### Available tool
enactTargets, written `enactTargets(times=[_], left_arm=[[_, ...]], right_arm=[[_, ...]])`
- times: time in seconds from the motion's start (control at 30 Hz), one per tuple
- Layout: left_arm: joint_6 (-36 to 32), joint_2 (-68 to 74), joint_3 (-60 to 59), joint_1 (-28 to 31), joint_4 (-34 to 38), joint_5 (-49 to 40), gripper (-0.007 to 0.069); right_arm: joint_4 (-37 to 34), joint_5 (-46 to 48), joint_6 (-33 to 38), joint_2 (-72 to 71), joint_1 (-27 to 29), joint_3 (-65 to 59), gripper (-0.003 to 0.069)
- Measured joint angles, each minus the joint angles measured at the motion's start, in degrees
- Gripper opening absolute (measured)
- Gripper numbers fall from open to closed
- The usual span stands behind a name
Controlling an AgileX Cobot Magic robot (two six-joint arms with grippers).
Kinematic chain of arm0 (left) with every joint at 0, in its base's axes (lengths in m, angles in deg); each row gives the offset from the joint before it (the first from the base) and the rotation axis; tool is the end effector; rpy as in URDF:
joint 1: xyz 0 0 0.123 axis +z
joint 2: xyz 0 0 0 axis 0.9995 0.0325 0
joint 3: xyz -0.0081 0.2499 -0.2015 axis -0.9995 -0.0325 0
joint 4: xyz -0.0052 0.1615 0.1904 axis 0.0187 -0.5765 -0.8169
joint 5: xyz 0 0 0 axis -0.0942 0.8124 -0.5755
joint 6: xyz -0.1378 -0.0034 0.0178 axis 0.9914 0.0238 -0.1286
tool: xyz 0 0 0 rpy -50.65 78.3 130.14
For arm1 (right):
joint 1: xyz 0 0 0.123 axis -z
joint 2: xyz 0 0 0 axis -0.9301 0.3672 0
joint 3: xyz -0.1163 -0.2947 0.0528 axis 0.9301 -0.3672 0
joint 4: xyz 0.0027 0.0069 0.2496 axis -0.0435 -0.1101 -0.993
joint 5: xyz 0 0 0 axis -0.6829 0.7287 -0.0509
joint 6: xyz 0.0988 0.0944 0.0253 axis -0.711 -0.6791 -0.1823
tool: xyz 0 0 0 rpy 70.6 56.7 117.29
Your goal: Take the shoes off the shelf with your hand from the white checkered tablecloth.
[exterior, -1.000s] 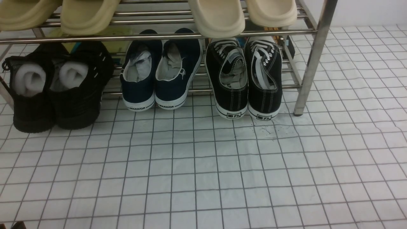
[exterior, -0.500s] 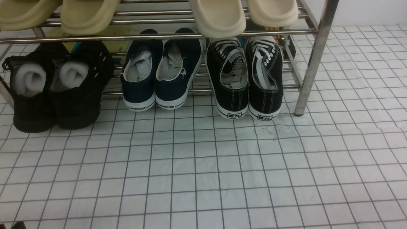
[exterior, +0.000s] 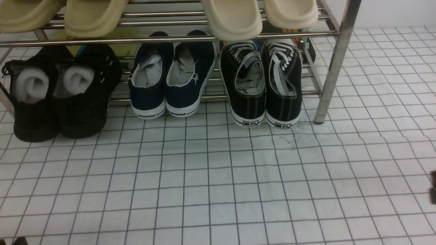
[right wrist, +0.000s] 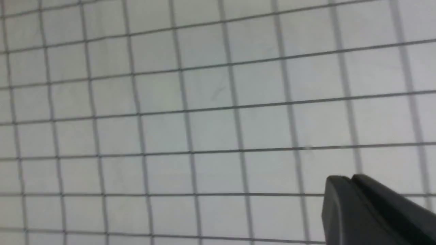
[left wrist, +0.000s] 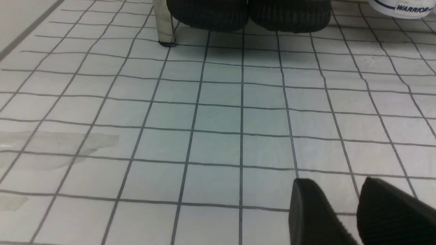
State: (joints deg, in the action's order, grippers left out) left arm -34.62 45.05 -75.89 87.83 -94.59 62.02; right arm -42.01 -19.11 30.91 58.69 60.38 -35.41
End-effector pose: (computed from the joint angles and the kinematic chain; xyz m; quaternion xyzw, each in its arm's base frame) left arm 0.0597 0.0074 0.1572 -0.0285 0.8041 0.0096 0.5937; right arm 0.1818 0.0582 0.2744 0.0212 0.9678 0.1535 0.1983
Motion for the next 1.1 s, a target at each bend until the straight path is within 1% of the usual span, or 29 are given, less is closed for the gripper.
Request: enactTargets(times=[0.03,0.07,0.1,0.13,0.17,0.2,0.27,0.3,0.33,0.37,0.43,0.5,0.57,0.67,0.73,0.83,1.1], left_arm=[[0.0,0.0,0.0,0.0,0.0,0.0,0.0240],[0.0,0.0,0.0,0.0,0.0,0.0,0.0240],[0.0,0.0,0.0,0.0,0.0,0.0,0.0240],[0.0,0.0,0.0,0.0,0.0,0.0,0.0240],[0.0,0.0,0.0,0.0,0.0,0.0,0.0240],[0.0,0.0,0.0,0.0,0.0,0.0,0.0240],[0.0,0.0,0.0,0.0,0.0,0.0,0.0240],[0.0,0.0,0.0,0.0,0.0,0.0,0.0240],[0.0,0.0,0.0,0.0,0.0,0.0,0.0240],[0.0,0.0,0.0,0.0,0.0,0.0,0.0240],[0.0,0.0,0.0,0.0,0.0,0.0,0.0240],[0.0,0.0,0.0,0.0,0.0,0.0,0.0240],[0.0,0.0,0.0,0.0,0.0,0.0,0.0240],[0.0,0.0,0.0,0.0,0.0,0.0,0.0240],[0.0,0.0,0.0,0.0,0.0,0.0,0.0240],[0.0,0.0,0.0,0.0,0.0,0.0,0.0240],[0.0,0.0,0.0,0.0,0.0,0.0,0.0240]], right_arm=[[-3.2,0.1,2.8,4.5,-3.2,2.4,0.0088],[-3.6,0.1,3.2,5.1,-3.7,2.4,0.0088],[-5.6,0.0,5.5,8.7,-6.9,4.6,0.0128],[-6.0,0.0,6.2,9.9,-7.4,5.0,0.0134],[-6.6,0.0,7.7,12.7,-10.0,6.9,0.0167],[-6.0,0.0,8.9,17.3,-14.4,11.1,0.0232],[-4.9,0.3,8.9,19.6,-16.2,13.7,0.0267],[-3.0,0.7,8.0,22.4,-18.0,18.2,0.0321],[-2.0,0.7,7.4,23.4,-18.6,19.3,0.0332],[-0.1,0.9,5.7,25.5,-19.7,23.5,0.0376],[2.2,1.0,3.8,27.7,-20.8,27.9,0.0416],[4.2,0.9,3.5,29.9,-21.8,32.1,0.0445],[6.0,0.5,3.8,32.1,-23.1,36.8,0.0463],[7.7,-0.7,4.2,34.6,-24.3,41.1,0.0470],[9.8,-3.4,4.3,37.8,-25.1,45.0,0.0472],[11.1,-8.0,4.3,41.6,-25.3,47.8,0.0472],[11.5,-19.7,4.3,48.5,-25.3,48.5,0.0472]])
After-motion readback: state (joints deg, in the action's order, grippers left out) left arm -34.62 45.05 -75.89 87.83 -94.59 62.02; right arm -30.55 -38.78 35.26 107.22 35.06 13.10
